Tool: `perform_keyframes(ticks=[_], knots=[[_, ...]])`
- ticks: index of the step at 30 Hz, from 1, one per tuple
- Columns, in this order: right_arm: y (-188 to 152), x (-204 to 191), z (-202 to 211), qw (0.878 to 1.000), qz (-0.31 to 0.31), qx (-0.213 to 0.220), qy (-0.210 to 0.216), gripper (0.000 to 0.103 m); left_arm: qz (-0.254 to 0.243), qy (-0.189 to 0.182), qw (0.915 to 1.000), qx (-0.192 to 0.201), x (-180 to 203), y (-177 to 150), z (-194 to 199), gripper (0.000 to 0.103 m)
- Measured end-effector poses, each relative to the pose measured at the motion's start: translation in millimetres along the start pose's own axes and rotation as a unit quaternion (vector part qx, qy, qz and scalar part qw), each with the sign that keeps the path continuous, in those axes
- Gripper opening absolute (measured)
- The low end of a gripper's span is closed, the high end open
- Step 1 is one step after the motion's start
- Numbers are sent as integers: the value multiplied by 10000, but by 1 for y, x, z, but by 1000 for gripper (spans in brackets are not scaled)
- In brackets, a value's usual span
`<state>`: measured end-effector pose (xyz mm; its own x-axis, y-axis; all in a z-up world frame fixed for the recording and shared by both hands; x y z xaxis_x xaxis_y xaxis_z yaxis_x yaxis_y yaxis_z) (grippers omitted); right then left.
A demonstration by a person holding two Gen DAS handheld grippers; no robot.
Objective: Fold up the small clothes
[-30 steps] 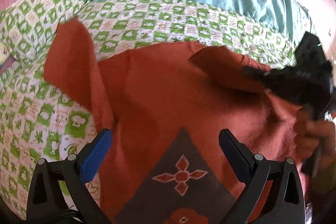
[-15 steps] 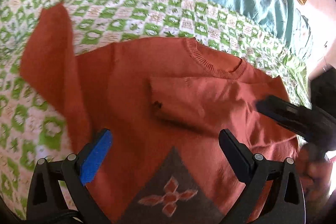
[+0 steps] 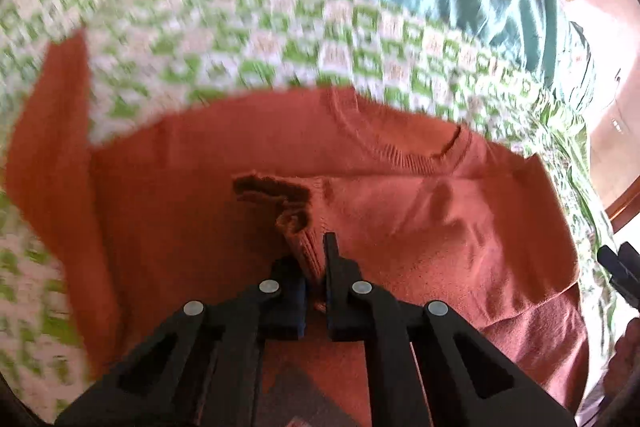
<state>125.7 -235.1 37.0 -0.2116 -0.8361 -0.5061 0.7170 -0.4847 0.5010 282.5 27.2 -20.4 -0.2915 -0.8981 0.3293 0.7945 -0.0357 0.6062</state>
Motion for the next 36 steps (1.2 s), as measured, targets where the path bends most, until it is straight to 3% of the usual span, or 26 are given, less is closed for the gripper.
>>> perform_keyframes(ticks=[2,7,10,12,17,19,21,25,27,30,36], knots=[[2,16,7,9997,-91,78,-201,39,6,193,9996,200,-10,-1,17,4],[10,46,7,9946,-43,136,-1028,41,55,287,9995,-148,-29,-15,6,4],[19,56,-4,9915,71,65,-1296,49,238,307,9992,7,-37,-18,13,4],[28,62,-16,9889,220,0,-1470,54,234,224,9995,-52,-36,-20,11,4],[43,85,-61,9799,376,-370,-1925,54,54,301,9995,-59,-26,-30,14,4],[41,92,-77,9790,369,-603,-1912,53,90,276,9995,-102,-28,-32,12,4],[40,94,-85,9784,546,-647,-1888,10,25,247,9997,-76,-25,-30,14,4],[49,95,-65,9800,489,-214,-1919,9,-249,11,9993,262,-10,-15,25,5],[45,98,-71,9776,516,-334,-2012,9,-233,173,9994,164,-16,-16,16,5],[39,100,-80,9769,515,-507,-2012,11,122,119,9998,-130,-37,-27,3,7],[38,91,-52,9822,149,-215,-1859,27,110,234,9995,-200,-43,-42,13,19]])
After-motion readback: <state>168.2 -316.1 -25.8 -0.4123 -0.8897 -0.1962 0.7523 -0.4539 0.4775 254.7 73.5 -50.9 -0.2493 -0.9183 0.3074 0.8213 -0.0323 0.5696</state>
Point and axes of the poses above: each gripper's, at about its wrist camera, not at the fingertips, and z roughly against the way its jaws point, x to its right, y to its top, the point moved 3 cm from there along -z, roughly the way its jaws point, and after that the axes turned 10 degrees about -y, right-handed, at the moved point
